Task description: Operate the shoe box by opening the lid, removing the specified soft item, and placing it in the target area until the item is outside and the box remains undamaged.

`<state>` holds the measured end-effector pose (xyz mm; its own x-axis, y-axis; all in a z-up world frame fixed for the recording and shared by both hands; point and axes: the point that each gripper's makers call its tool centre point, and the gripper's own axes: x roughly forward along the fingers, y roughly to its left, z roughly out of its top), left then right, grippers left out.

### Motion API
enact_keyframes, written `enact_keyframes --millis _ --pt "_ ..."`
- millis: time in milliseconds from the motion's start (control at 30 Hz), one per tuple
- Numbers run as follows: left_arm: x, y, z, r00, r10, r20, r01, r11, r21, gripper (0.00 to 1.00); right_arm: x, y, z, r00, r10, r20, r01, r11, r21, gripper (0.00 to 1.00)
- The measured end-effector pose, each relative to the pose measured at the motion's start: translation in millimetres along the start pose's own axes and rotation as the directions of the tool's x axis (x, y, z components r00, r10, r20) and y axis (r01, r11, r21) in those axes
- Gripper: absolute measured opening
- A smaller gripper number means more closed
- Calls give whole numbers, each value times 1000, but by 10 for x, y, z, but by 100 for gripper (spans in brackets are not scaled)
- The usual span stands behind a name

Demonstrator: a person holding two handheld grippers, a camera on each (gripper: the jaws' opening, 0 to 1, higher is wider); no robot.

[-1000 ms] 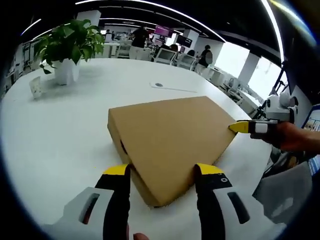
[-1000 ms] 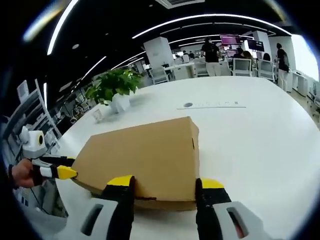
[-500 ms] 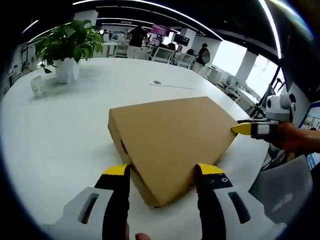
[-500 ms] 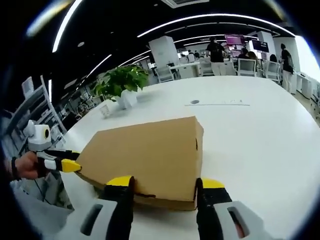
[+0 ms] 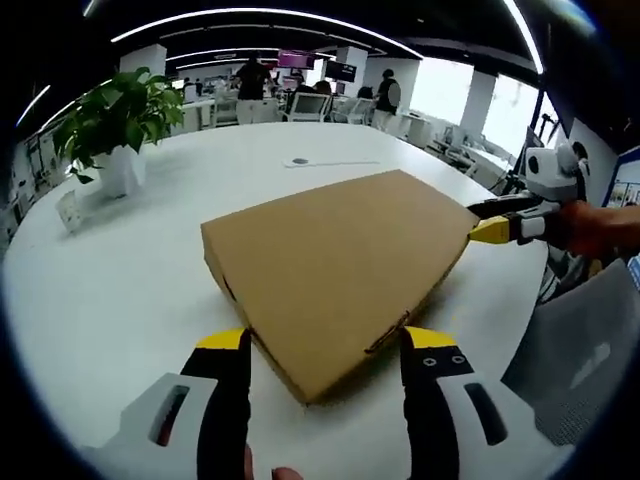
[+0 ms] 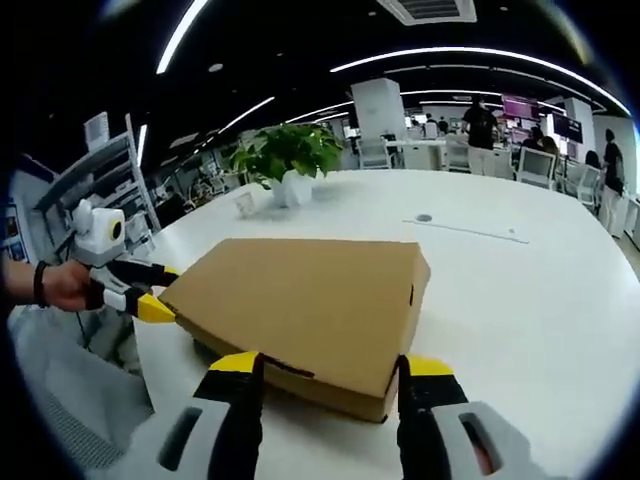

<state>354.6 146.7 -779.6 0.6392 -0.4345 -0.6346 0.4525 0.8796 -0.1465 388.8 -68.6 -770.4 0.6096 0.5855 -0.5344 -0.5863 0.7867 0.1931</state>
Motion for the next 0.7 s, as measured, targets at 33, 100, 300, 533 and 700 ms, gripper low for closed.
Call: enact_keyframes --millis 33,100,300,533,700 --pt "0 7 1 1000 0 2 0 1000 -4 61 1 -5 1 1000 -1 1 1 1000 2 51" --pt "-7 2 5 1000 -2 4 2 1000 -5 61 -4 -3 0 1000 -1 7 1 1000 1 52" --pt "-20 1 5 1000 -11 2 11 1000 -17 60 -13 11 8 1000 16 15 -16 1000 -7 54" --pt "-70 -4 1 1000 -22 18 23 998 -57 57 -5 26 -4 1000 11 1 -11 999 -41 53" --pt "-83 -7 2 999 -20 31 22 997 -69 55 -14 20 -6 1000 5 -7 -5 999 -34 53"
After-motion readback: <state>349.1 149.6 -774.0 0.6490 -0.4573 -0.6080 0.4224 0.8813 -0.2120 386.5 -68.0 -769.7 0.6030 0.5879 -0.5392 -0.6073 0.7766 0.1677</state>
